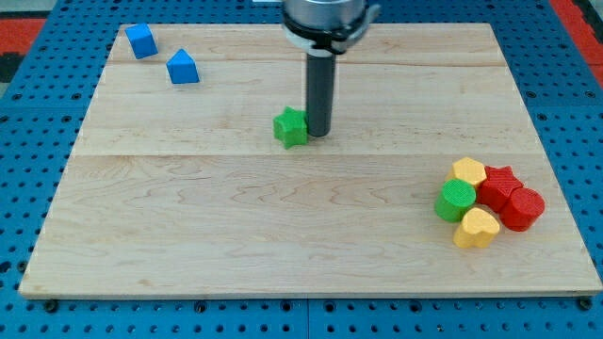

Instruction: Push the green star diagonal to the green circle

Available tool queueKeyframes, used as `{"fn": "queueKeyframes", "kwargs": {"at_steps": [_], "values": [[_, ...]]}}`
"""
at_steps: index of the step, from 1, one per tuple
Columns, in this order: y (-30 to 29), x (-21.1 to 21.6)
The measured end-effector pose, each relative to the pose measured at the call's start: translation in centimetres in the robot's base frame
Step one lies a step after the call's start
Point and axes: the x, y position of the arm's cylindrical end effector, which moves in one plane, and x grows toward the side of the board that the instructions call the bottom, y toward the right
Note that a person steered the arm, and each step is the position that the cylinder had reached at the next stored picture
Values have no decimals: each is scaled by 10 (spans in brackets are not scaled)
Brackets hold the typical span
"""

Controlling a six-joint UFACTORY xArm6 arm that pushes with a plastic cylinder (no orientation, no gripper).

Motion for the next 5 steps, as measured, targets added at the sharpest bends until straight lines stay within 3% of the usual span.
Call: {"fn": "queueKeyframes", "kwargs": {"at_steps": [1,2,3,5], "values": [[35,23],[-13,15],[-60,-28],[-15,-55]]}}
